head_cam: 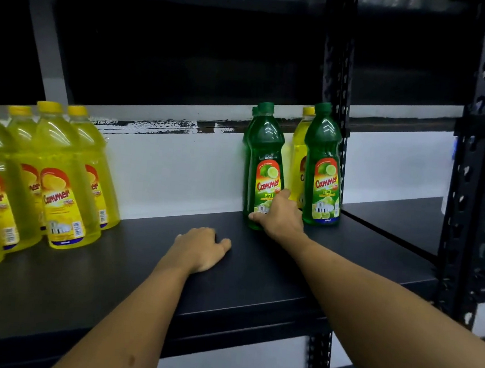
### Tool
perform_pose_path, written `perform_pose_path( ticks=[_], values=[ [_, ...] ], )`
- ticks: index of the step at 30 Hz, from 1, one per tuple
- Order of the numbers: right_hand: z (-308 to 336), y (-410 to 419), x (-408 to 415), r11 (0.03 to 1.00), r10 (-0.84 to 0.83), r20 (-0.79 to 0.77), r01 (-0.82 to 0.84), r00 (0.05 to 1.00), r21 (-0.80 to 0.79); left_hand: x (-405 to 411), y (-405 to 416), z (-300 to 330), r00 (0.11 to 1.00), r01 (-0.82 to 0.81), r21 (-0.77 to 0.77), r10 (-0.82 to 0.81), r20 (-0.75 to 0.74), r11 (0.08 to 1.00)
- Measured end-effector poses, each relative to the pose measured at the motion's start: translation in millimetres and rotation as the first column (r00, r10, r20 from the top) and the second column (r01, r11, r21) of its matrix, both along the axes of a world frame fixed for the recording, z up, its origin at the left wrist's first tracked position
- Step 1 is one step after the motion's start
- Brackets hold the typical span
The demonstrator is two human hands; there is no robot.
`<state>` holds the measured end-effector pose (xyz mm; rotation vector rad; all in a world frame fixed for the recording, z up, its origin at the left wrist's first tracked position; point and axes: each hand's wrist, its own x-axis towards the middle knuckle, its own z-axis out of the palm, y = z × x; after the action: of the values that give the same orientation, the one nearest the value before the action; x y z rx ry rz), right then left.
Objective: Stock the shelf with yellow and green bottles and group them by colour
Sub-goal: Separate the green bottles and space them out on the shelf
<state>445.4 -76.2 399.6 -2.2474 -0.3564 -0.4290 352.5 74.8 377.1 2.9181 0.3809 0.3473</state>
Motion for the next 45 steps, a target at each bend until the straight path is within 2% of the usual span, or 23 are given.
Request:
perform_pose_path(
  ticks=[4, 6, 9, 10, 12, 15, 19, 24, 28, 33, 41, 45],
  values=[
    [-6.4, -2.4, 9.2, 1.000, 0.014, -0.004, -0.014, 1.000, -0.017, -0.2, -1.1, 0.0, 1.000, -0.003, -0.002, 0.003, 0.006, 1.000],
    [-7.0, -10.8, 13.0, 1.000, 0.010, 0.050, -0.009, 0.999, -0.003, -1.1, -1.6, 0.5, 1.000, -0.001, 0.003, 0.001, 0.008, 1.000],
    [0.0, -31.3, 20.5, 0.965, -0.206, 0.220, 0.160, 0.953, 0.209, -1.6, -1.5, 0.8, 1.000, 0.003, 0.003, -0.003, 0.011, 1.000],
    [2.3, -38.5, 24.6, 0.931, -0.289, 0.212, 0.223, 0.934, 0.288, -1.5, -1.4, 0.6, 1.000, 0.002, 0.000, -0.002, 0.012, 1.000],
    [1.4, -51.0, 36.5, 0.883, -0.361, 0.099, 0.306, 0.927, 0.356, -1.0, -1.1, 0.3, 1.000, 0.000, 0.003, 0.000, 0.012, 1.000],
    [-5.0, -59.6, 56.2, 0.902, -0.329, -0.007, 0.316, 0.944, 0.293, 0.6, 0.6, -1.1, 1.000, 0.005, -0.002, -0.005, 0.016, 1.000],
    [-4.9, -62.3, 67.7, 0.900, -0.271, -0.080, 0.282, 0.959, 0.334, 4.2, 5.5, -2.3, 0.999, -0.002, -0.038, 0.003, 0.035, 0.999],
    [-13.4, -65.7, 49.2, 0.934, -0.253, -0.013, 0.248, 0.967, 0.255, 4.1, 5.7, 1.3, 0.999, -0.013, -0.058, 0.015, 0.030, 0.998],
    [-18.8, -67.6, 12.9, 0.979, -0.149, 0.079, 0.136, 0.986, 0.153, -1.6, 1.8, 3.1, 1.000, -0.016, -0.067, 0.017, 0.012, 0.998],
    [-13.1, -59.0, -27.4, 0.998, -0.064, 0.114, 0.061, 0.991, 0.030, -9.9, -4.7, 6.0, 0.999, -0.024, -0.052, 0.022, -0.034, 0.998],
    [-7.9, -41.9, -36.6, 0.997, -0.071, 0.108, 0.075, 0.992, -0.034, -9.3, -4.3, 6.3, 0.999, -0.039, -0.039, 0.038, -0.036, 0.998],
    [-12.5, -40.8, -26.0, 0.999, -0.025, 0.122, 0.029, 0.992, -0.029, -7.9, -2.9, 5.4, 0.999, -0.037, -0.039, 0.036, -0.029, 0.999]
  ],
)
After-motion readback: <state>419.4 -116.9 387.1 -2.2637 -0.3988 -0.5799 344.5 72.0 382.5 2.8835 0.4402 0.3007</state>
